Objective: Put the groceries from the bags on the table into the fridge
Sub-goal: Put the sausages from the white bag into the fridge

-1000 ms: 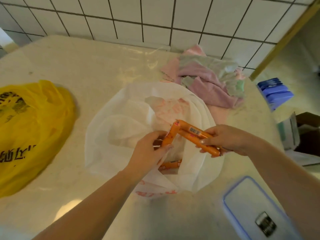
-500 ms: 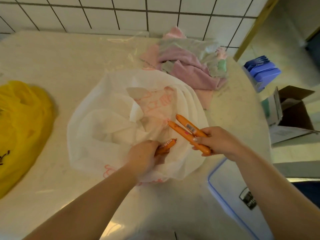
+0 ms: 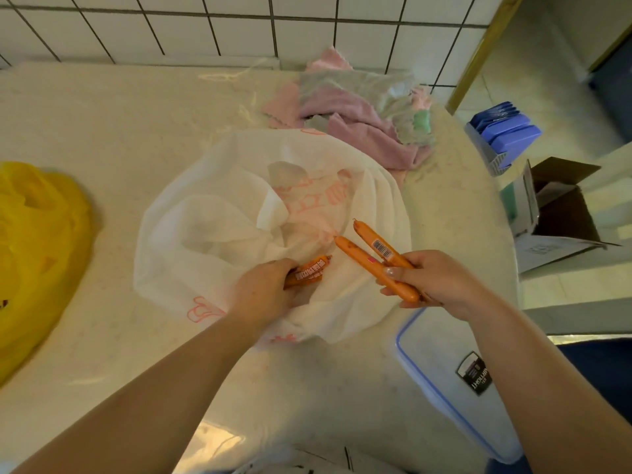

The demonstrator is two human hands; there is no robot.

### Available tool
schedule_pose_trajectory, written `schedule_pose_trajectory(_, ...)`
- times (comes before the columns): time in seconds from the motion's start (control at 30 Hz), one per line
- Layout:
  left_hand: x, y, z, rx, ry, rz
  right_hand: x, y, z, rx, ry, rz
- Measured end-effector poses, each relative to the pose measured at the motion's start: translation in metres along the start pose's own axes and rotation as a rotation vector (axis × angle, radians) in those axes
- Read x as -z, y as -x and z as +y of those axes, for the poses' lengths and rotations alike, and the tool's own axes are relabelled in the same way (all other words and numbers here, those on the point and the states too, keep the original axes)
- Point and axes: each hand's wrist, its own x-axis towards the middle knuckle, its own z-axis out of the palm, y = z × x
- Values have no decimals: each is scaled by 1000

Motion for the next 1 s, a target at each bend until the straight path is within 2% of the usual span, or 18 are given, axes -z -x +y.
schedule_pose_trajectory(0.07, 9, -1, 0, -14, 10, 45, 3, 1, -2, -1, -34, -3)
schedule_pose_trajectory(0.2, 23, -6, -5, -26, -116, 59, 9, 4, -8, 4, 20, -16)
schedule_pose_trajectory(0.37, 35, -6, -8, 43, -33, 161, 12, 5, -7, -15, 101, -25)
schedule_pose_trajectory(0.5, 45, -7, -7, 100, 143, 227, 6, 7, -5, -15, 112, -28)
schedule_pose_trajectory(0.7, 64, 4, 11, 111, 426, 319, -5, 13, -22, 128, -62, 22)
schedule_pose_trajectory(0.8, 84, 12, 19, 155, 651, 383, -14, 17, -33, 187, -149, 30)
schedule_pose_trajectory(1.0, 134, 53, 9, 248, 1139, 437, -56, 25, -68, 269, -356, -121)
